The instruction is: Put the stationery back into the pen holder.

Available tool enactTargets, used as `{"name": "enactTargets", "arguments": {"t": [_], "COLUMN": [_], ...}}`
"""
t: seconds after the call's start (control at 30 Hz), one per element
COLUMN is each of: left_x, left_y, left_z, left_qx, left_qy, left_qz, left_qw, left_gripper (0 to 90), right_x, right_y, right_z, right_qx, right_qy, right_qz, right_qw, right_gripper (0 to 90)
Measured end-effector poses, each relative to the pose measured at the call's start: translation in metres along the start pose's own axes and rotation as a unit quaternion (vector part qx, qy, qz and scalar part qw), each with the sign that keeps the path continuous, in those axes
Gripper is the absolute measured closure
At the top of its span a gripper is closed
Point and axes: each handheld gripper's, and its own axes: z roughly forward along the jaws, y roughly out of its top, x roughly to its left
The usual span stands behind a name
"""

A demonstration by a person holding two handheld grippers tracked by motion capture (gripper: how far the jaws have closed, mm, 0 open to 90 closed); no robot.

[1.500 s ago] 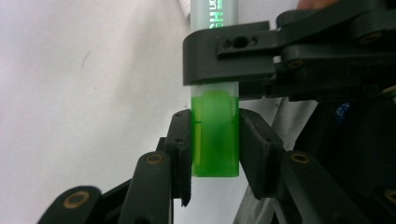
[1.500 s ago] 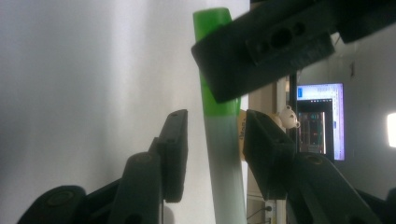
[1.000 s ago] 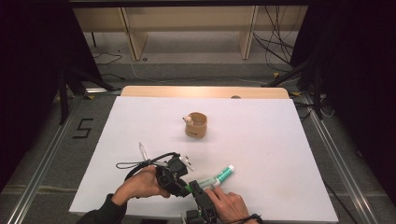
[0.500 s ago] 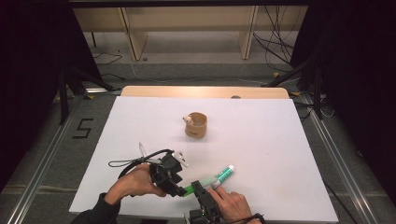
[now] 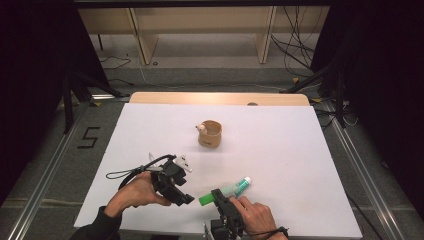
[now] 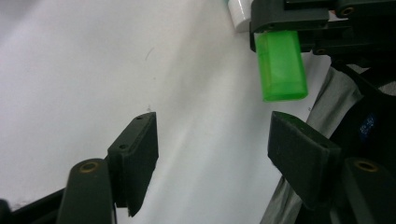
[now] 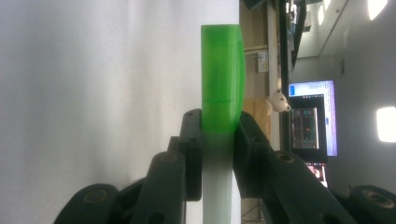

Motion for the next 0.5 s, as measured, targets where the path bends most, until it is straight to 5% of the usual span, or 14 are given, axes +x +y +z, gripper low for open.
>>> {"name": "enactTargets", "arguments": {"t": [0.2, 0.4, 0.5], "left_x": [0.011, 0.017, 0.020], "left_y": [-0.010, -0.019, -0.026], "left_z": [0.000, 0.000, -0.001], "left_qx": [-0.034, -0.062, -0.103], "left_qy": [0.016, 0.024, 0.028], "left_qz": [-0.017, -0.031, -0.034], "left_qw": [0.9992, 0.9973, 0.9937], "left_gripper": [26.4, 23.6, 22.3], "right_x": [-0.004, -0.013, -0.020], "right_y": [-0.004, -0.008, -0.014], "right_z": [0.000, -0.002, -0.001], "right_qx": [-0.001, -0.003, -0.001], "right_qy": [-0.009, -0.009, -0.003], "right_qz": [0.002, 0.032, 0.064], "right_qw": [1.0000, 0.9994, 0.9979], "right_gripper": [76.2, 76.2, 76.2]}}
